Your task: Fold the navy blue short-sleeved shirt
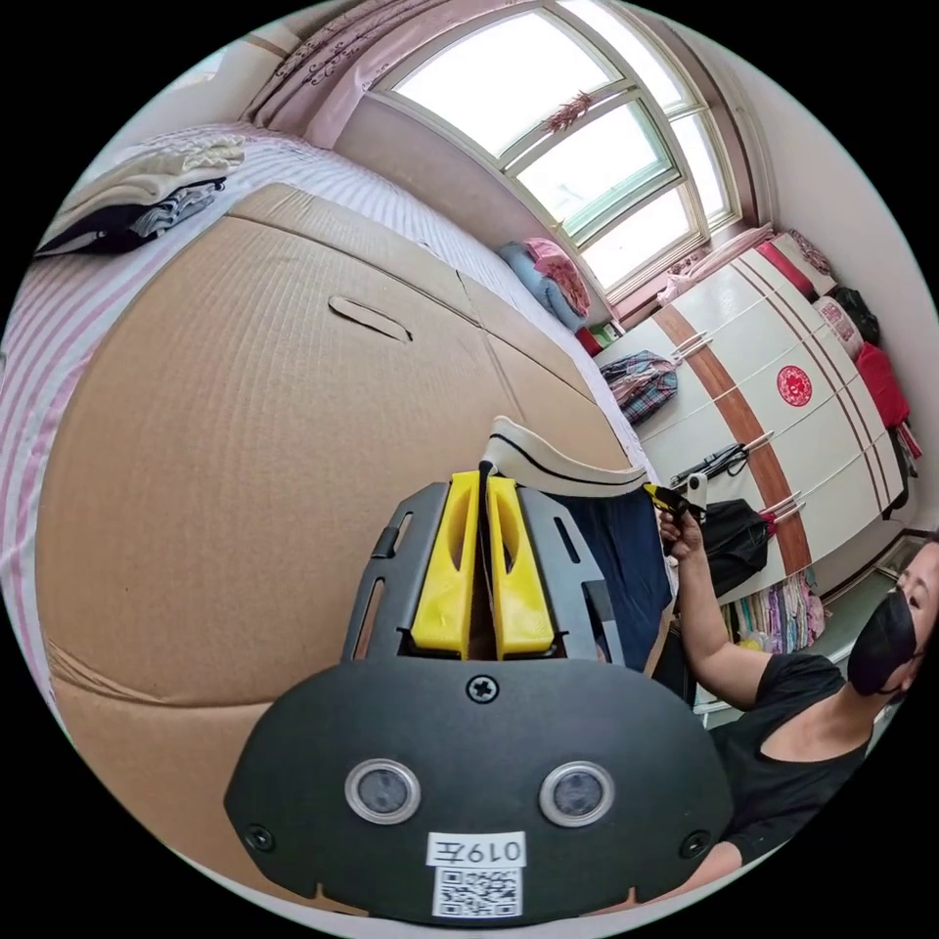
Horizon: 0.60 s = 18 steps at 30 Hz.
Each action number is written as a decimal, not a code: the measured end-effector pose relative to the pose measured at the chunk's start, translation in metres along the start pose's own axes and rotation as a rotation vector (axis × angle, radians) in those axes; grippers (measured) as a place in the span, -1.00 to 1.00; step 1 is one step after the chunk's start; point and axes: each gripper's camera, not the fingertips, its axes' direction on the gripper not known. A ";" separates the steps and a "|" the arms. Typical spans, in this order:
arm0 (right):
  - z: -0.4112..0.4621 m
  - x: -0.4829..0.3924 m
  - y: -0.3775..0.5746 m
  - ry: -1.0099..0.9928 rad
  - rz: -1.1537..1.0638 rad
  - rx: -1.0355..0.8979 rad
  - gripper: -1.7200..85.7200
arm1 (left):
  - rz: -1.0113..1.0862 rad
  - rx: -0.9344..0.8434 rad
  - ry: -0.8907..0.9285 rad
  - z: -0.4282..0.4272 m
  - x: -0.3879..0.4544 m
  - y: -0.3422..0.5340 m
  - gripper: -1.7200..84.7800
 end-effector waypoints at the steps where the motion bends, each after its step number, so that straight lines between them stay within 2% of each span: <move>1: 0.007 0.007 0.002 0.011 0.028 -0.023 -0.95 | -0.012 -0.009 -0.007 0.002 -0.002 0.001 -0.93; 5: 0.020 0.020 0.007 -0.006 0.092 -0.051 -0.94 | -0.057 -0.031 0.002 0.004 -0.007 0.003 -0.93; 9: 0.007 0.011 0.008 -0.061 0.060 0.008 -0.94 | -0.055 -0.013 -0.007 -0.001 -0.004 0.005 -0.92; 14: 0.021 0.017 0.011 0.017 0.094 -0.044 -0.92 | -0.089 -0.039 -0.028 0.000 -0.008 0.008 -0.92; 18: 0.021 0.019 0.011 0.000 0.110 -0.052 -0.89 | -0.096 -0.064 -0.066 0.001 -0.007 0.008 -0.90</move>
